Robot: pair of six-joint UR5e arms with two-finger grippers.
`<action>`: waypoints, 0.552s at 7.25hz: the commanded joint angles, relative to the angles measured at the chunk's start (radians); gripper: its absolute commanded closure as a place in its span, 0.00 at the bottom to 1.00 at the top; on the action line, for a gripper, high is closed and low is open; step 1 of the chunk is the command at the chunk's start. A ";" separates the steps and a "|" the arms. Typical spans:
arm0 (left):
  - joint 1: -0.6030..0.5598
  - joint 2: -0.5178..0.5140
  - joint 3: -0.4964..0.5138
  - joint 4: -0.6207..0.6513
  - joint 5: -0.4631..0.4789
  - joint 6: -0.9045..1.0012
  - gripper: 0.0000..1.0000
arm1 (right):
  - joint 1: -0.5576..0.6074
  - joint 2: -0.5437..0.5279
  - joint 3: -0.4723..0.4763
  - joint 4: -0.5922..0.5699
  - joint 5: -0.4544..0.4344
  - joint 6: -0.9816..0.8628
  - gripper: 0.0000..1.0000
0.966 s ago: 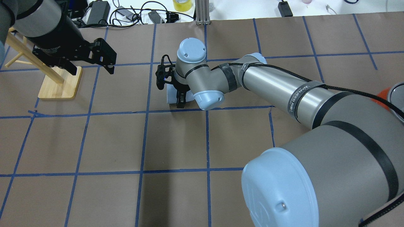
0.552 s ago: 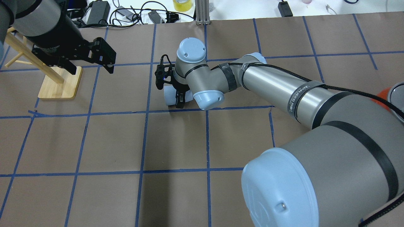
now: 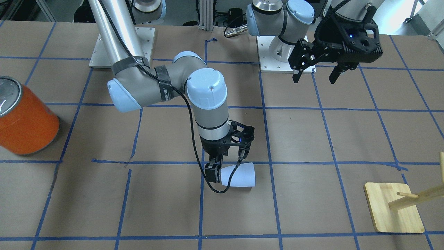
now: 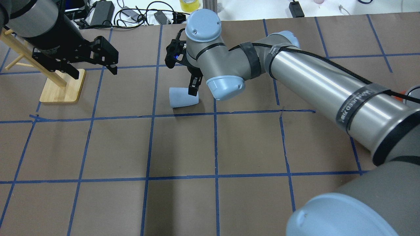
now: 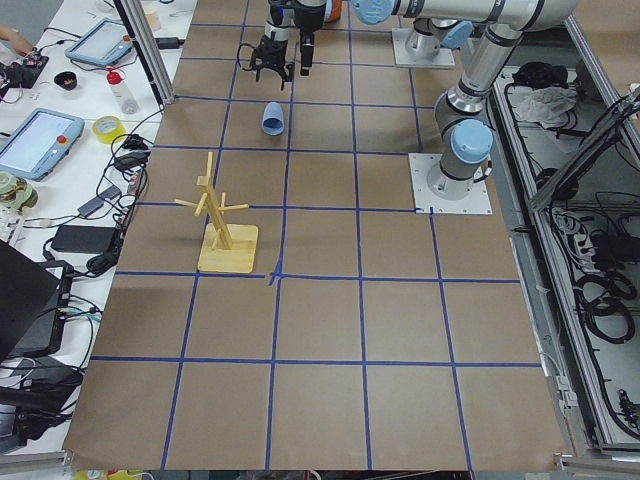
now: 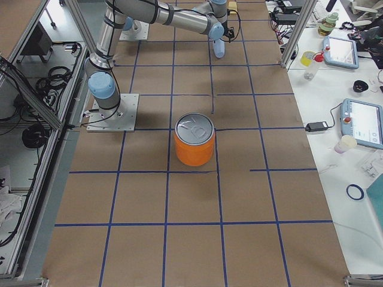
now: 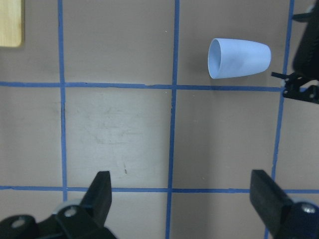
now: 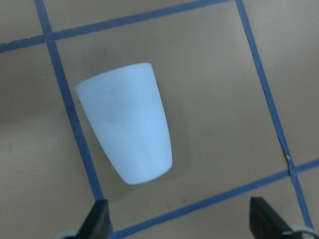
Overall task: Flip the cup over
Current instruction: 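Set the cup on its side, open the right gripper and withdraw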
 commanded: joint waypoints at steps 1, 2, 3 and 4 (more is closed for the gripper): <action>0.007 -0.019 -0.020 -0.001 -0.050 -0.054 0.00 | -0.144 -0.126 0.037 0.187 -0.032 0.233 0.00; 0.026 -0.034 -0.031 -0.001 -0.097 -0.048 0.00 | -0.238 -0.191 0.082 0.219 -0.035 0.236 0.00; 0.039 -0.063 -0.034 -0.001 -0.149 -0.039 0.00 | -0.317 -0.243 0.131 0.236 -0.035 0.271 0.00; 0.043 -0.100 -0.040 0.008 -0.218 -0.012 0.00 | -0.341 -0.301 0.167 0.276 -0.046 0.352 0.00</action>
